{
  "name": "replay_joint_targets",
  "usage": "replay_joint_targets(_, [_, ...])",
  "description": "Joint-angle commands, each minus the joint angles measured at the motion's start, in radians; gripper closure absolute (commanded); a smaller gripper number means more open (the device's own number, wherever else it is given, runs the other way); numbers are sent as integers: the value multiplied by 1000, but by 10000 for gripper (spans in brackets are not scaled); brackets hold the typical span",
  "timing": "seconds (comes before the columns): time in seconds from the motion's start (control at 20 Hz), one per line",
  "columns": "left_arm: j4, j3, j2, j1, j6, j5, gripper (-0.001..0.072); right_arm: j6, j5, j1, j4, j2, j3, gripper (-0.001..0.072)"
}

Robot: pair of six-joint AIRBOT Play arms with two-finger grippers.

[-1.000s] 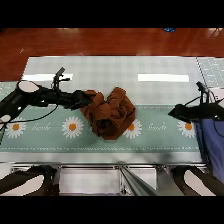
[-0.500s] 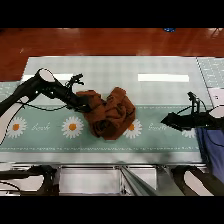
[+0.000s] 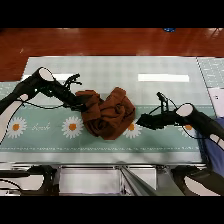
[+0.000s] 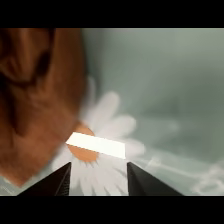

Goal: Fold the shirts.

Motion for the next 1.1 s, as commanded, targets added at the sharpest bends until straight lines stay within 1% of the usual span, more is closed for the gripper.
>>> replay_joint_targets(0.0, [6, 1, -1, 2, -1, 20, 691, -42, -58, 43, 110, -141, 95, 308])
replay_joint_targets(0.2, [6, 1, -1, 2, -1, 29, 691, -43, -19, 66, 124, -307, 240, 313])
replay_joint_targets(0.25, [6, 1, -1, 2, -2, 36, 691, -49, -16, 71, 125, -334, 275, 337])
replay_joint_targets(0.3, [2, 1, -1, 0, -5, 46, 691, -55, -17, 72, 126, -357, 313, 383])
replay_joint_targets(0.35, [-17, 1, -1, -1, -5, 65, 691, -64, -13, 72, 125, -378, 349, 469])
replay_joint_targets(0.4, [-46, 1, -1, 0, -5, 92, 691, -99, 3, 71, 125, -397, 387, 625])
replay_joint_targets(0.45, [-81, 3, 0, 2, -5, 121, 691, -137, 33, 71, 125, -410, 426, 691])
replay_joint_targets(0.55, [-116, 47, 10, 32, -5, 132, 691, -163, 146, 41, 76, -402, 535, 692])
replay_joint_targets(0.6, [-137, 87, 31, 62, -5, 132, 691, -155, 196, 11, 19, -377, 608, 692])
replay_joint_targets(0.65, [-167, 129, 59, 98, -5, 139, 691, -119, 224, -20, -43, -343, 683, 692])
replay_joint_targets(0.75, [-266, 225, 140, 185, -5, 190, 691, -55, 244, -90, -148, -262, 855, 692])
replay_joint_targets(0.85, [-365, 314, 225, 256, -4, 266, 691, -47, 248, -140, -201, -181, 1036, 692])
replay_joint_targets(0.9, [-389, 356, 266, 283, -4, 293, 691, -46, 238, -151, -222, -139, 1107, 692])
replay_joint_targets(1.05, [-387, 465, 401, 352, 0, 343, 691, -45, 231, -155, -306, -6, 1257, 692])
